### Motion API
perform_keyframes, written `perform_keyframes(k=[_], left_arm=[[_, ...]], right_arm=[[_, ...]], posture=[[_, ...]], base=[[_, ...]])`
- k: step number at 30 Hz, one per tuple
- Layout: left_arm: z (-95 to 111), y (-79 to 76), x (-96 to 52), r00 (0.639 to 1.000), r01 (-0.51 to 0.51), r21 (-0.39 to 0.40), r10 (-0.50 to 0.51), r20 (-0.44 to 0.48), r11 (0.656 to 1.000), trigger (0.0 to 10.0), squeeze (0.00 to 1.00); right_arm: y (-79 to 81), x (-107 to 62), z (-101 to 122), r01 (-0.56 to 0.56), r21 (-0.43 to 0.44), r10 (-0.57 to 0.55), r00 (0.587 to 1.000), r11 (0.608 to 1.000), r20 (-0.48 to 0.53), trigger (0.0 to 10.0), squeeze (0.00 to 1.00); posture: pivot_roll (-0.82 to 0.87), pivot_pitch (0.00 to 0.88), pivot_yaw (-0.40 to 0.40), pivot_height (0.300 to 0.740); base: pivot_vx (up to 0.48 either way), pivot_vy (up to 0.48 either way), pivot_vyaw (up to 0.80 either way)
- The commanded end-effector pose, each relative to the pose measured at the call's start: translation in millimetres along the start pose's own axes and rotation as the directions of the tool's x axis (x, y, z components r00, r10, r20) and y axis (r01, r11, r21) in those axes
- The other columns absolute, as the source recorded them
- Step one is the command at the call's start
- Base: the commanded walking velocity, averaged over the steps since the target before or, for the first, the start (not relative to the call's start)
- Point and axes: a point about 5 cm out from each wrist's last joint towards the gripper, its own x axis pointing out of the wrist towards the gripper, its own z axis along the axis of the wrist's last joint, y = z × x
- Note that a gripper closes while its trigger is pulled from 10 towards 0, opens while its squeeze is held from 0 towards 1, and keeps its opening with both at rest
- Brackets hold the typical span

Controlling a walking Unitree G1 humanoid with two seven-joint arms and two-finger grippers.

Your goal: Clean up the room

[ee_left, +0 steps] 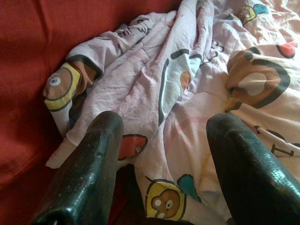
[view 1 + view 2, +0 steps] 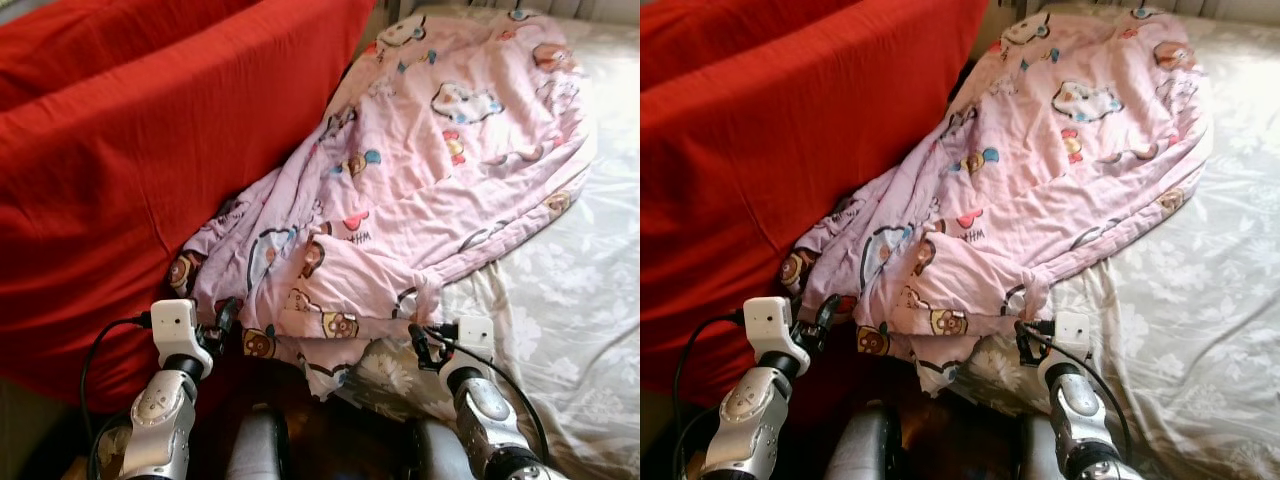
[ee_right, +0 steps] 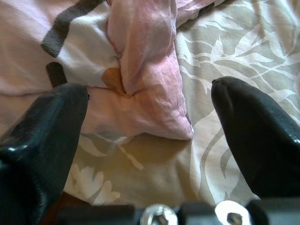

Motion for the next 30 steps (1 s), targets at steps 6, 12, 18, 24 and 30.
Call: perform_keyframes(k=[6, 12, 18, 24, 30], left_arm=[[3.1, 6.7, -16.8, 1.0, -0.016, -0.003, 0.016, -0.018, 1.0, 10.0, 0.0], [6.9, 11.9, -31.1, 0.999, -0.031, 0.011, 0.032, -0.03, 0.999, 10.0, 0.0], [15.3, 10.9, -41.7, 0.999, -0.027, 0.057, 0.028, -0.031, 0.998, 10.0, 0.0], [31.5, 6.5, -43.5, 1.0, -0.007, 0.075, 0.008, -0.008, 0.997, 10.0, 0.0], [32.5, 5.3, -49.2, 1.0, -0.003, 0.077, 0.005, -0.024, 0.997, 10.0, 0.0]], right_arm=[[-6.3, 0.3, 2.0, 0.023, 0.005, -0.023, 1.0, 1.0, -0.003, 10.0, 0.0], [-5.3, 2.4, 7.7, 0.02, 0.012, -0.02, 1.0, 1.0, 0.021, 10.0, 0.0], [0.7, 7.1, 16.4, -0.013, 0.018, 0.013, 0.999, 1.0, 0.04, 10.0, 0.0], [-0.2, 11.4, 26.5, -0.01, 0.019, 0.009, 0.998, 1.0, 0.055, 10.0, 0.0], [-4.3, 13.6, 34.0, 0.008, 0.02, -0.009, 0.998, 1.0, 0.07, 10.0, 0.0]], posture=[[0.18, 0.335, 0.09, 0.631], [0.21, 0.372, 0.093, 0.631], [0.24, 0.4, 0.107, 0.631], [0.28, 0.422, 0.118, 0.631], [0.28, 0.438, 0.123, 0.631]], base=[[0.0, 0.0, 0.0], [0.0, 0.0, 0.0], [0.0, 0.0, 0.0], [0.0, 0.0, 0.0], [0.0, 0.0, 0.0]])
